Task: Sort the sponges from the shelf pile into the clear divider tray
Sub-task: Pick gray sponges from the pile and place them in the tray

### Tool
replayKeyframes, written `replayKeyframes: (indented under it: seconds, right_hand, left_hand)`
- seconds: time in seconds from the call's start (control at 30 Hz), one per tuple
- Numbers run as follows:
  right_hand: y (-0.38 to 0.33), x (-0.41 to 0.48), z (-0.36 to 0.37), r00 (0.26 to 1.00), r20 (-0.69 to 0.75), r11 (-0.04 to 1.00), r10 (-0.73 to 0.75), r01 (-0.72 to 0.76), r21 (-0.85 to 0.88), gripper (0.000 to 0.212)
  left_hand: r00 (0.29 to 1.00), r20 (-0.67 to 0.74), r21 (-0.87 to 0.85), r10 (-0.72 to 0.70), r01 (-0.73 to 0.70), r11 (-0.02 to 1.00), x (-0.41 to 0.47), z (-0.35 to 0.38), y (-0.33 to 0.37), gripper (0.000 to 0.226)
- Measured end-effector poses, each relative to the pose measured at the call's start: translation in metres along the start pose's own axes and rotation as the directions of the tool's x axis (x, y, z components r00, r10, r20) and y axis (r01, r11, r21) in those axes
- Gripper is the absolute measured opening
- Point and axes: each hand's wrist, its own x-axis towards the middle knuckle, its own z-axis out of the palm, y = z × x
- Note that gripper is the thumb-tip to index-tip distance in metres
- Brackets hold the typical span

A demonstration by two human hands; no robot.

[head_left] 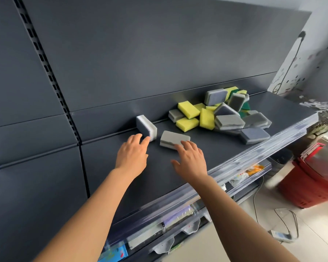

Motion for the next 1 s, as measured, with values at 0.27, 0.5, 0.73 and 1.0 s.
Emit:
replayKeyframes:
  seconds: [0.27, 0.5, 0.73, 1.0]
  right_hand:
    - [0.02, 0.071, 0.016, 0.995, 0.101, 0.997, 0.0, -0.008, 0.081, 0.053]
    - [0.025, 0.105, 0.02, 0.964, 0.265, 1.0, 0.009, -0.015, 0.018, 0.056]
    - [0.03, 0.112, 0.013, 0.915, 0.398, 0.969, 0.067, -0.155, 0.194, 0.064]
    - [0.032, 0.084, 0.0, 0.96, 0.279, 0.863, 0.01, -0.149, 0.482, 0.069]
  left_hand:
    - [0.975, 0.103, -0.228, -0.195, 0.214, 0.95, 0.078, 0.032, 0.005, 0.06]
    - [0.93, 0.075, -0.408, -0.36, 0.358, 0.84, 0.099, 0.042, 0.005, 0.039]
    - [0.855, 0.083, -0.561, -0.513, 0.465, 0.685, 0.089, 0.041, 0.006, 0.037]
    - [0.702, 0.114, -0.719, -0.703, 0.547, 0.429, 0.036, 0.021, 0.016, 0.034]
